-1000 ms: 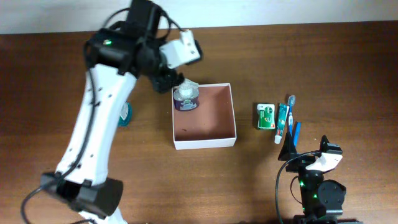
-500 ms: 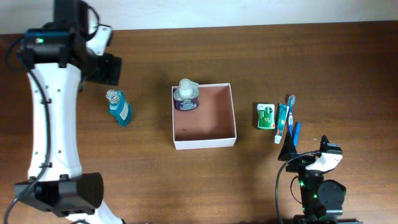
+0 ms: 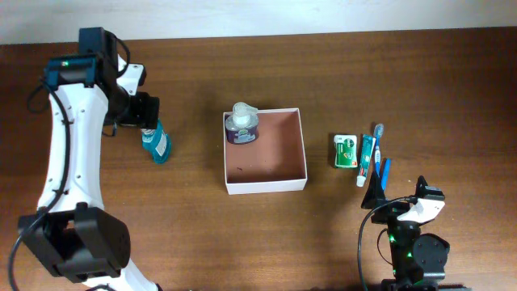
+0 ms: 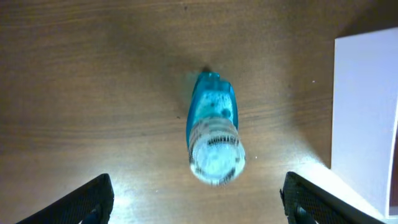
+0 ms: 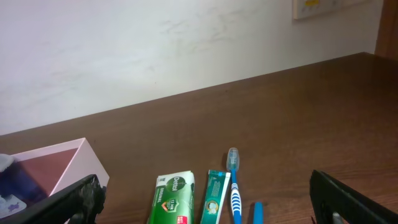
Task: Pack container
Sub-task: 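Move left gripper back to the teal mouthwash bottle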
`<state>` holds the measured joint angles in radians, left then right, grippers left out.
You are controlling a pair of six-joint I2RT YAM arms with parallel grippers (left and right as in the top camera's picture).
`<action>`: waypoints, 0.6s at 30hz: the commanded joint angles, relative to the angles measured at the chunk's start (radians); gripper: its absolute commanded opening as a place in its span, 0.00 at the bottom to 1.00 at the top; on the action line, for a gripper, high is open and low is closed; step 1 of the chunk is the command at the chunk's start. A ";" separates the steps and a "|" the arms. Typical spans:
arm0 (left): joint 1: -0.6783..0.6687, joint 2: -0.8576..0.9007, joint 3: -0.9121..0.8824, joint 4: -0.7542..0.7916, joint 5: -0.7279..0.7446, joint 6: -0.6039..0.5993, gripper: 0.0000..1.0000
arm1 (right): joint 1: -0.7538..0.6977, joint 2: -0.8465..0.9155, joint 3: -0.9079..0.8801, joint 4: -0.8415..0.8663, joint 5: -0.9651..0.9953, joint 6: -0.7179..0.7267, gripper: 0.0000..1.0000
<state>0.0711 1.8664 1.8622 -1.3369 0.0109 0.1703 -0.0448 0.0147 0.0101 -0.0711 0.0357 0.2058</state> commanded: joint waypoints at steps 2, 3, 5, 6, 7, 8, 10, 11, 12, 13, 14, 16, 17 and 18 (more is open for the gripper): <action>-0.001 0.000 -0.031 0.040 0.030 0.012 0.81 | 0.005 -0.008 -0.005 -0.007 0.002 -0.008 0.98; -0.001 0.000 -0.036 0.049 0.049 0.030 0.80 | 0.005 -0.008 -0.005 -0.007 0.002 -0.008 0.98; -0.001 0.000 -0.051 0.066 0.089 0.063 0.76 | 0.005 -0.008 -0.005 -0.007 0.002 -0.008 0.98; -0.001 0.000 -0.060 0.071 0.104 0.072 0.75 | 0.005 -0.008 -0.005 -0.007 0.002 -0.008 0.98; -0.001 0.000 -0.074 0.084 0.106 0.071 0.75 | 0.005 -0.008 -0.005 -0.007 0.002 -0.008 0.98; -0.001 0.000 -0.085 0.096 0.106 0.071 0.75 | 0.005 -0.008 -0.005 -0.007 0.002 -0.008 0.98; -0.001 0.000 -0.101 0.113 0.106 0.071 0.75 | 0.005 -0.008 -0.005 -0.007 0.002 -0.008 0.98; -0.001 0.002 -0.106 0.118 0.106 0.071 0.75 | 0.005 -0.008 -0.005 -0.007 0.002 -0.008 0.98; -0.001 0.003 -0.108 0.119 0.106 0.071 0.75 | 0.005 -0.008 -0.005 -0.007 0.002 -0.008 0.98; -0.001 0.004 -0.108 0.122 0.106 0.071 0.75 | 0.005 -0.008 -0.005 -0.007 0.002 -0.008 0.98; -0.001 0.006 -0.108 0.124 0.106 0.071 0.75 | 0.005 -0.008 -0.005 -0.007 0.002 -0.008 0.98; -0.001 0.008 -0.108 0.126 0.106 0.071 0.75 | 0.005 -0.008 -0.005 -0.007 0.002 -0.008 0.98; -0.001 0.011 -0.108 0.129 0.106 0.071 0.75 | 0.005 -0.008 -0.005 -0.007 0.002 -0.008 0.98; -0.001 0.014 -0.108 0.130 0.106 0.071 0.75 | 0.005 -0.008 -0.005 -0.007 0.002 -0.008 0.98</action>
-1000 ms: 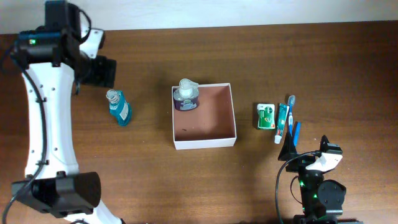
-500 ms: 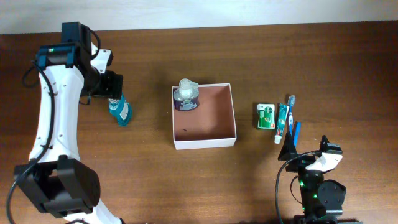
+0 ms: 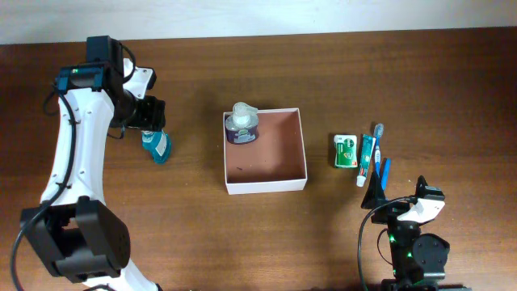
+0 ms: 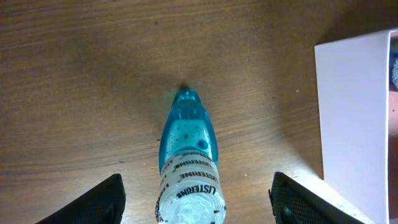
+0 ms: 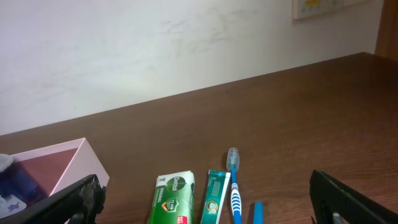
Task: Pack container
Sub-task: 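Move left gripper back to the teal mouthwash bottle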
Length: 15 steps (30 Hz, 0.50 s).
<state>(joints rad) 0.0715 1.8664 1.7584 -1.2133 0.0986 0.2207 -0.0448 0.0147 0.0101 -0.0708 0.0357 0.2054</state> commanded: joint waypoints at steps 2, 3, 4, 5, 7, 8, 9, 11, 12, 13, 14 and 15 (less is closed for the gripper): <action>-0.002 0.025 -0.005 0.006 0.018 0.020 0.74 | 0.005 -0.008 -0.005 -0.008 0.002 -0.007 0.98; -0.002 0.032 -0.005 0.006 0.018 0.020 0.74 | 0.005 -0.008 -0.005 -0.008 0.002 -0.007 0.98; -0.002 0.038 -0.005 0.006 0.018 0.020 0.74 | 0.005 -0.008 -0.005 -0.008 0.002 -0.007 0.98; -0.002 0.049 -0.006 0.009 0.018 0.020 0.75 | 0.005 -0.008 -0.005 -0.008 0.002 -0.007 0.98; -0.002 0.066 -0.006 0.012 0.018 0.020 0.76 | 0.005 -0.008 -0.005 -0.008 0.002 -0.007 0.98; -0.002 0.074 -0.006 0.013 0.018 0.020 0.77 | 0.005 -0.008 -0.005 -0.008 0.002 -0.007 0.98; -0.002 0.082 -0.006 0.013 0.018 0.020 0.80 | 0.005 -0.008 -0.005 -0.008 0.002 -0.007 0.98; -0.002 0.096 -0.006 0.013 0.018 0.020 0.84 | 0.005 -0.008 -0.005 -0.008 0.002 -0.007 0.98; -0.002 0.102 -0.006 0.013 0.018 0.020 0.84 | 0.005 -0.008 -0.005 -0.008 0.002 -0.007 0.98; -0.001 0.107 -0.006 0.014 0.017 0.020 0.85 | 0.005 -0.008 -0.005 -0.008 0.002 -0.007 0.99; -0.001 0.110 -0.006 0.017 0.017 0.020 0.93 | 0.005 -0.008 -0.005 -0.008 0.002 -0.007 0.98; -0.001 0.113 -0.006 0.018 0.017 0.020 0.99 | 0.005 -0.008 -0.005 -0.008 0.002 -0.007 0.98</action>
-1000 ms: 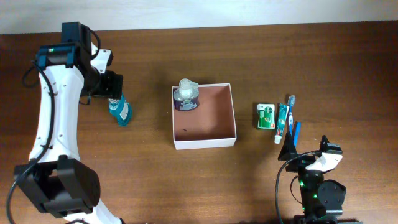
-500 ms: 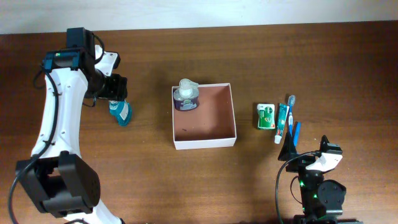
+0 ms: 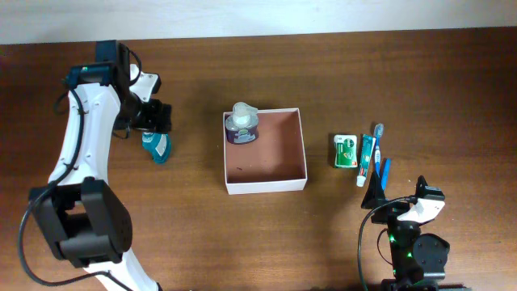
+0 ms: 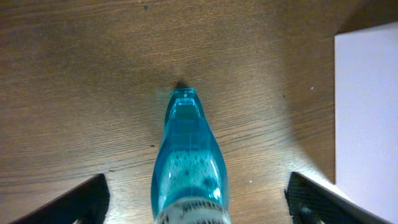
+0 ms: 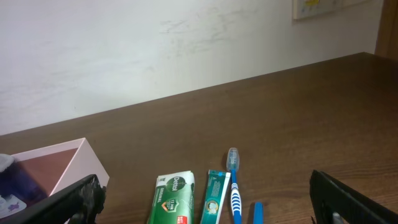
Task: Pack container
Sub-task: 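Move left gripper back to the teal mouthwash bottle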
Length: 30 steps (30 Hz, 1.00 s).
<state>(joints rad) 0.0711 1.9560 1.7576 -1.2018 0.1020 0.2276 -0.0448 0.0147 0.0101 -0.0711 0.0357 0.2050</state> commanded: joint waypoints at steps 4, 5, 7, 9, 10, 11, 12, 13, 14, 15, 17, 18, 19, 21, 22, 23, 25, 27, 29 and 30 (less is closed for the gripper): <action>-0.001 0.024 -0.005 0.017 0.013 0.013 0.99 | 0.005 -0.008 -0.005 -0.007 0.002 -0.007 0.98; -0.001 0.024 -0.005 0.017 0.013 0.013 0.99 | 0.005 -0.008 -0.005 -0.007 0.002 -0.007 0.98; -0.001 0.024 -0.005 0.016 0.013 0.013 0.99 | 0.005 -0.008 -0.005 -0.007 0.002 -0.007 0.98; -0.001 0.024 -0.005 0.017 0.013 0.013 0.99 | 0.005 -0.008 -0.005 -0.007 0.002 -0.007 0.98; -0.001 0.024 -0.005 0.017 0.013 0.013 0.99 | 0.005 -0.008 -0.005 -0.007 0.002 -0.007 0.98; -0.001 0.025 -0.005 0.017 0.012 0.013 0.99 | 0.005 -0.008 -0.005 -0.007 0.002 -0.007 0.98; -0.001 0.026 -0.005 0.017 0.010 0.013 0.99 | 0.005 -0.008 -0.005 -0.007 0.002 -0.007 0.98; -0.001 0.026 -0.005 0.017 0.010 0.013 0.99 | 0.005 -0.008 -0.005 -0.007 0.002 -0.007 0.99; -0.001 0.026 -0.005 0.017 0.010 0.013 0.99 | 0.005 -0.008 -0.005 -0.007 0.002 -0.007 0.98; -0.001 0.026 -0.005 0.017 0.006 0.014 0.98 | 0.005 -0.008 -0.005 -0.007 0.002 -0.007 0.98; -0.001 0.026 -0.005 0.017 0.006 0.013 0.97 | 0.005 -0.008 -0.005 -0.007 0.002 -0.007 0.98; -0.001 0.026 -0.005 0.016 0.006 0.014 0.96 | 0.005 -0.008 -0.005 -0.007 0.002 -0.007 0.98; -0.001 0.026 -0.005 0.016 0.007 0.013 0.95 | 0.005 -0.008 -0.005 -0.007 0.002 -0.007 0.98; -0.001 0.026 -0.005 0.016 0.006 0.014 0.93 | 0.005 -0.008 -0.005 -0.007 0.002 -0.007 0.98; -0.001 0.026 -0.005 0.017 0.006 0.014 0.93 | 0.005 -0.008 -0.005 -0.007 0.002 -0.007 0.98; -0.001 0.026 -0.005 0.017 0.006 0.013 0.93 | 0.005 -0.008 -0.005 -0.007 0.002 -0.007 0.98; -0.001 0.026 -0.005 0.017 0.006 0.014 0.92 | 0.005 -0.008 -0.005 -0.007 0.002 -0.007 0.98; -0.001 0.026 -0.005 0.017 0.006 0.014 0.91 | 0.005 -0.008 -0.005 -0.007 0.002 -0.007 0.98; -0.001 0.026 -0.005 0.017 0.006 0.014 0.91 | 0.005 -0.008 -0.005 -0.007 0.002 -0.007 0.98; -0.001 0.026 -0.006 0.017 0.006 0.014 0.91 | 0.005 -0.008 -0.005 -0.007 0.002 -0.007 0.98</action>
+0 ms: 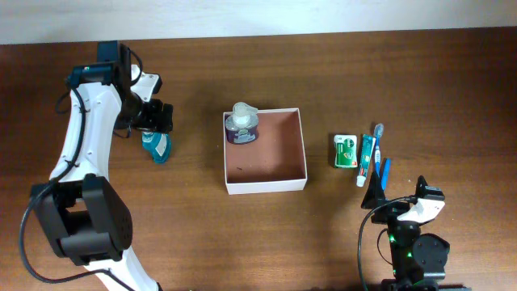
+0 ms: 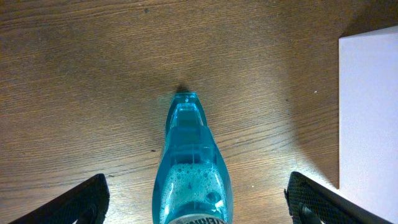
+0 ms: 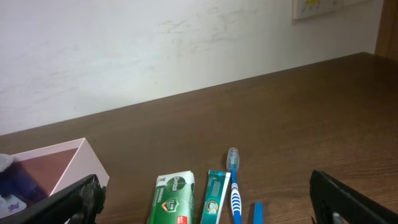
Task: Pack container
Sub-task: 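Move left gripper back to the teal mouthwash bottle, then close left gripper on the teal Listerine bottle's neck and lift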
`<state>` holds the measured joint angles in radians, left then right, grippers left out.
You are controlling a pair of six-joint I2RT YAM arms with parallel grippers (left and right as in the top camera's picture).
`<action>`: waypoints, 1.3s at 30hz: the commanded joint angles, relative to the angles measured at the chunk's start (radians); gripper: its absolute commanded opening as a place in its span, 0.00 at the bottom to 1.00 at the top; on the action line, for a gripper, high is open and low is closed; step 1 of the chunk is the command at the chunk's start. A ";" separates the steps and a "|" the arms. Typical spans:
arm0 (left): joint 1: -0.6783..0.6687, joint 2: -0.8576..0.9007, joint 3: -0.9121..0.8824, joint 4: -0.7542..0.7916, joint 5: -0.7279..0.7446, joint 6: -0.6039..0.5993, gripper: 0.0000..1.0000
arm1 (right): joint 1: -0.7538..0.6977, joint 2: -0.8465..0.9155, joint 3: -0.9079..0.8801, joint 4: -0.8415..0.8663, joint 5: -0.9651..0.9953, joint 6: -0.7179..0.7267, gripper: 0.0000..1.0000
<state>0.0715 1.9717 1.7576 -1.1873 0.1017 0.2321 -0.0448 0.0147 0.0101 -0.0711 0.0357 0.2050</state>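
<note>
A white box with a brown floor sits mid-table and holds a purple bottle in its back left corner. A blue mouthwash bottle lies on the table to the left of the box. My left gripper is open, its fingers either side of the bottle's cap end, apart from it. A green soap pack, a toothpaste tube and a blue toothbrush lie right of the box. My right gripper stands open near them.
The white wall of the box is close on the right in the left wrist view. A small blue piece lies beside the toothbrush. A pale wall rises behind the table's far edge.
The mouthwash bottle's cap end has slipped a little further below the left wrist view's edge. Otherwise nothing has visibly changed.
My left gripper hung open above the lying mouthwash bottle with its cap in view. It then came lower and closer, until the bottle lay between the open fingers. The right arm and the items beside it have stayed still.
</note>
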 commanded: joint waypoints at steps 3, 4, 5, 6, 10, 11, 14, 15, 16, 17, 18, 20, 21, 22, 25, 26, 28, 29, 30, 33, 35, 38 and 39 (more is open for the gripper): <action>-0.001 0.011 -0.008 0.003 -0.016 0.009 0.90 | 0.005 -0.008 -0.005 -0.007 0.002 -0.007 0.98; -0.001 0.011 -0.009 0.002 -0.024 0.009 0.90 | 0.005 -0.008 -0.005 -0.007 0.002 -0.007 0.98; -0.001 0.011 -0.010 0.003 -0.027 0.009 0.90 | 0.005 -0.008 -0.005 -0.007 0.002 -0.007 0.98; -0.001 0.011 -0.010 0.003 -0.027 0.009 0.90 | 0.005 -0.008 -0.005 -0.007 0.002 -0.007 0.98; -0.002 0.011 -0.010 0.003 -0.027 0.009 0.89 | 0.005 -0.008 -0.005 -0.007 0.002 -0.007 0.98; -0.002 0.011 -0.010 0.003 -0.027 0.009 0.89 | 0.005 -0.008 -0.005 -0.007 0.002 -0.007 0.98; -0.001 0.011 -0.018 0.010 -0.028 0.009 0.84 | 0.005 -0.008 -0.005 -0.007 0.002 -0.007 0.98; -0.001 0.011 -0.024 0.015 -0.031 0.009 0.84 | 0.005 -0.008 -0.005 -0.007 0.002 -0.007 0.98; -0.001 0.011 -0.031 0.021 -0.031 0.009 0.84 | 0.005 -0.008 -0.005 -0.007 0.002 -0.007 0.98; -0.001 0.011 -0.040 0.029 -0.031 0.009 0.84 | 0.005 -0.008 -0.005 -0.007 0.002 -0.007 0.98; -0.001 0.011 -0.049 0.037 -0.031 0.009 0.84 | 0.005 -0.008 -0.005 -0.007 0.002 -0.007 0.98; -0.001 0.011 -0.064 0.051 -0.031 0.009 0.84 | 0.005 -0.008 -0.005 -0.007 0.002 -0.007 0.98; -0.001 0.011 -0.072 0.060 -0.032 0.009 0.84 | 0.005 -0.008 -0.005 -0.007 0.002 -0.007 0.98; -0.001 0.011 -0.076 0.063 -0.034 0.009 0.84 | 0.005 -0.008 -0.005 -0.007 0.002 -0.007 0.98; -0.001 0.011 -0.076 0.063 -0.046 0.009 0.84 | 0.005 -0.008 -0.005 -0.007 0.002 -0.007 0.98; -0.001 0.011 -0.076 0.066 -0.046 0.009 0.83 | 0.005 -0.008 -0.005 -0.007 0.002 -0.007 0.98; -0.001 0.011 -0.076 0.070 -0.046 0.009 0.80 | 0.005 -0.008 -0.005 -0.007 0.002 -0.007 0.99; -0.001 0.011 -0.076 0.071 -0.046 0.009 0.78 | 0.005 -0.008 -0.005 -0.007 0.002 -0.007 0.98; -0.001 0.011 -0.076 0.073 -0.046 0.009 0.77 | 0.005 -0.008 -0.005 -0.007 0.002 -0.007 0.98; -0.001 0.011 -0.076 0.074 -0.046 0.009 0.69 | 0.005 -0.008 -0.005 -0.007 0.002 -0.007 0.98; -0.001 0.011 -0.076 0.074 -0.046 0.009 0.65 | 0.005 -0.008 -0.005 -0.007 0.002 -0.007 0.98; -0.002 0.011 -0.076 0.073 -0.046 0.009 0.58 | 0.005 -0.008 -0.005 -0.007 0.002 -0.007 0.98; -0.001 0.010 -0.076 0.073 -0.046 0.009 0.57 | 0.005 -0.008 -0.005 -0.007 0.002 -0.007 0.98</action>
<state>0.0715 1.9720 1.6890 -1.1164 0.0628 0.2394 -0.0448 0.0147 0.0101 -0.0711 0.0357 0.2050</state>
